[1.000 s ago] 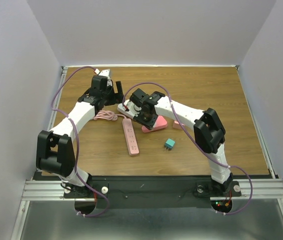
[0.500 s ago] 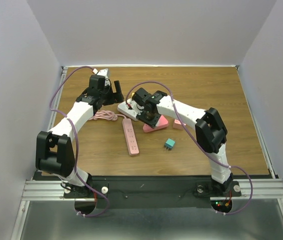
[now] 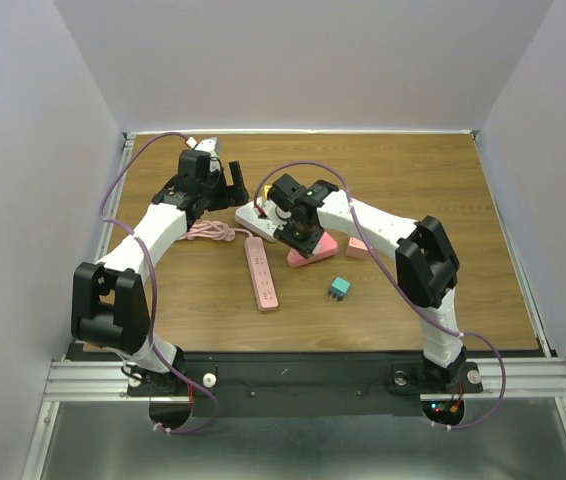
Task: Insert the plug
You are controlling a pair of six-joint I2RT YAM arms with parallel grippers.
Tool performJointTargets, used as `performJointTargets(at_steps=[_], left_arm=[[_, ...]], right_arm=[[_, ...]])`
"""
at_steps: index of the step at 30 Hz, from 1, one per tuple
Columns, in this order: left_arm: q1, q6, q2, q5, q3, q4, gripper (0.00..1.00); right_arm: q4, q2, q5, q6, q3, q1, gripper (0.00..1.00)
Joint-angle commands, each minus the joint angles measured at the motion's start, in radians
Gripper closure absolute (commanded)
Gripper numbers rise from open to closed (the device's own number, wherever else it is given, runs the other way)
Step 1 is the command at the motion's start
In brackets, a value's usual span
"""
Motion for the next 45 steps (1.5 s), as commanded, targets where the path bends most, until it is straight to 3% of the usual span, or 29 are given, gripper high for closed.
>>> performJointTargets(at_steps=[1, 20, 35, 45], left_arm=[[0.008, 0.002, -0.032, 0.017, 0.002, 0.028, 0.01], [0.008, 0.010, -0.043, 0.018, 0.000, 0.022, 0.01], [0.008, 0.014, -0.043, 0.020, 0.000, 0.020, 0.01], [0.008, 0.017, -0.043, 0.024, 0.000, 0.020, 0.01]], right_arm=[[-0.017, -0.070, -0.033, 0.011, 0.023, -0.004, 1.00], [-0.012, -0.066, -0.024, 0.015, -0.043, -0.002, 1.00], [-0.011, -0.006, 0.025, 0.009, 0.002, -0.004, 1.00], [-0.008, 0.010, -0.040, -0.005, 0.013, -0.004, 1.00]])
